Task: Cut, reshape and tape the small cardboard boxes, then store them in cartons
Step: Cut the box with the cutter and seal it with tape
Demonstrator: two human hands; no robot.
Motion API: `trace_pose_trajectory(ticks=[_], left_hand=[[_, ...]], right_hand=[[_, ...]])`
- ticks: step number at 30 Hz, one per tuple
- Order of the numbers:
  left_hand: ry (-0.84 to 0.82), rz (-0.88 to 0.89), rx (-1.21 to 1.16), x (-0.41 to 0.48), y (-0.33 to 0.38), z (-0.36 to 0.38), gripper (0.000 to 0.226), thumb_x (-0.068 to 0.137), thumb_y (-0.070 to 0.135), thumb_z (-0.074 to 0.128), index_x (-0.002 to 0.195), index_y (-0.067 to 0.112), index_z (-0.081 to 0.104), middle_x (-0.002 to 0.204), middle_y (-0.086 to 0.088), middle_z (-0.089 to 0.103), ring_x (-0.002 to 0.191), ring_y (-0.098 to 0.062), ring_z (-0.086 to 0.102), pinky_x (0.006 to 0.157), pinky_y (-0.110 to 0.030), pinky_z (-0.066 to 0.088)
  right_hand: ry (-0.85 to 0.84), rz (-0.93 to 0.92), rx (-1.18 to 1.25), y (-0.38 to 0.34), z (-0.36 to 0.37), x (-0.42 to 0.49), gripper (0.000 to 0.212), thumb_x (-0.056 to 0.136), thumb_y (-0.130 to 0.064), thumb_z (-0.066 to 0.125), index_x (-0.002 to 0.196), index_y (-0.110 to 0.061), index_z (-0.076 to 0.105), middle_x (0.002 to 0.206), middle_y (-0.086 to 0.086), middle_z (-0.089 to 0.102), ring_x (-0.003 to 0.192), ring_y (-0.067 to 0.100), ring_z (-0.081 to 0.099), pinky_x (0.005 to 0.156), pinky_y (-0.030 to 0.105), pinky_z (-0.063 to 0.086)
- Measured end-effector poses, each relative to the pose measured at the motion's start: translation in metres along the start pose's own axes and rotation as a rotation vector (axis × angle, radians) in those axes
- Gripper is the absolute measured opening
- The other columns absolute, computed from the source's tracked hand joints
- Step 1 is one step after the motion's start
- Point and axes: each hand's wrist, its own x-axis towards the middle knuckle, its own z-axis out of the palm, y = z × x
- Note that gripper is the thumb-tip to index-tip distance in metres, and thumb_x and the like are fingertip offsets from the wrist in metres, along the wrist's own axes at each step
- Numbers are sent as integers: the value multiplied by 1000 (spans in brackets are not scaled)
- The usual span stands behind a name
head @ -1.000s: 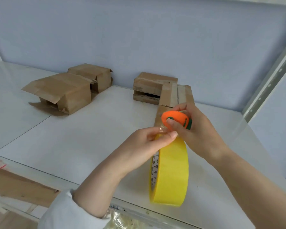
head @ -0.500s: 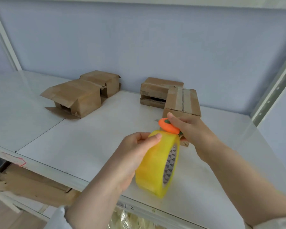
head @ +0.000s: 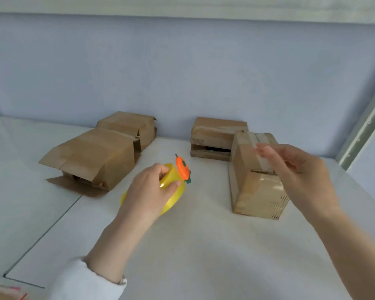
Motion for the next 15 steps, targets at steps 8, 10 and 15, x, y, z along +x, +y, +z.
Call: trace_pose_trajectory(ticks=[8,10,15], left_hand=[[-87,153,325,3,-4,40,35,90,35,56,116,13,50,114,-2,51,110,-19,49,82,-26,37],[-47,208,404,4,-9,42,37,79,32,70,103,6,58,102,-11,55,98,-31,54,78,-36,44],[68,436,195,-9,30,58,60,85,57,44,118,9,58,132,-19,44,126,-33,37,100,-41,38]], right_hand=[[-103,-192,-438,60,-11,19,57,79,-55,45,128,-29,55,135,-23,42,139,4,25,110,22,22],[-193,-200,-443,69,-10,19,64,77,-61,38,133,-32,47,138,-24,34,141,6,19,111,21,16],[-312,-325,-521,74,-21,24,69,82,-69,34,137,-30,43,140,-19,35,138,15,26,112,20,17]])
